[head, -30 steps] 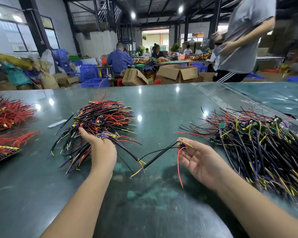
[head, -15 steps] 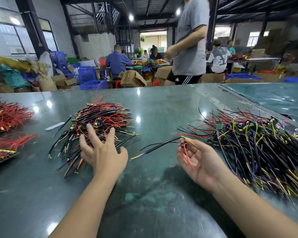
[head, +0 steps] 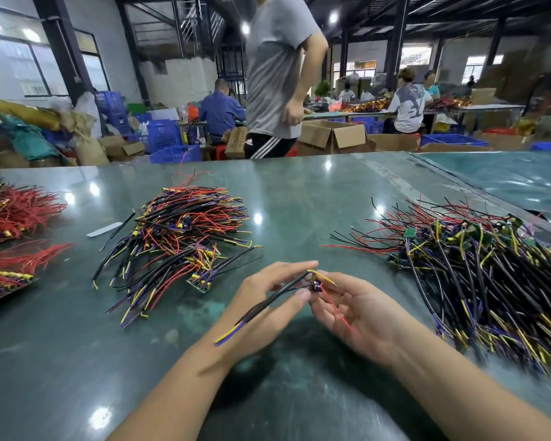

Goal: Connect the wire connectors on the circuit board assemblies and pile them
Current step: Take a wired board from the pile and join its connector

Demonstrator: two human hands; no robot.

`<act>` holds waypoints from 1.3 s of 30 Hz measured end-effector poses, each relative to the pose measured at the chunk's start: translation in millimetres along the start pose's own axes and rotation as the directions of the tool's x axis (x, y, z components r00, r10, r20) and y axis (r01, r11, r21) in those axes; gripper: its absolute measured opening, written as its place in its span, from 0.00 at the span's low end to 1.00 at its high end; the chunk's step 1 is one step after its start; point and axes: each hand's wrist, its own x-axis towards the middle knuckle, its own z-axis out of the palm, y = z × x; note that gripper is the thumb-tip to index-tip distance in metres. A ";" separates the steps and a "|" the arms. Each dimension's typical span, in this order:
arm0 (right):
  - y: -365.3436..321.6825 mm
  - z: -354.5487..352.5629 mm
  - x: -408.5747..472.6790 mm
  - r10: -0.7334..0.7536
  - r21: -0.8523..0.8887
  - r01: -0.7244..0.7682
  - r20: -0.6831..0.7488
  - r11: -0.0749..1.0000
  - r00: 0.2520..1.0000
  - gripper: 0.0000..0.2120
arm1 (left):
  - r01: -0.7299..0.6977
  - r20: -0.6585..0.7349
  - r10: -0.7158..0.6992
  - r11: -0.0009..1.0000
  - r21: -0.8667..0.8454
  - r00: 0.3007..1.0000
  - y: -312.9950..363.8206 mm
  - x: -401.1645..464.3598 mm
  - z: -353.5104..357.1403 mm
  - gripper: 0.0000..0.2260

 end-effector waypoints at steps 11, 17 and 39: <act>2.3 1.5 -0.9 0.001 -0.126 -0.005 -0.028 0.992 1.000 0.05 | -0.034 -0.098 0.033 0.999 -0.012 0.995 -3.1 1.8 0.5 0.08; 5.3 0.7 1.7 -0.031 -0.190 0.032 0.008 0.981 0.999 0.07 | 0.090 -0.185 -0.097 0.995 -0.048 0.978 -0.1 5.5 0.7 0.06; 23.0 -4.0 7.2 -0.726 -0.745 0.665 0.486 -0.054 0.486 0.10 | 0.205 -0.355 -0.231 0.973 -0.109 0.906 1.7 7.2 5.6 0.05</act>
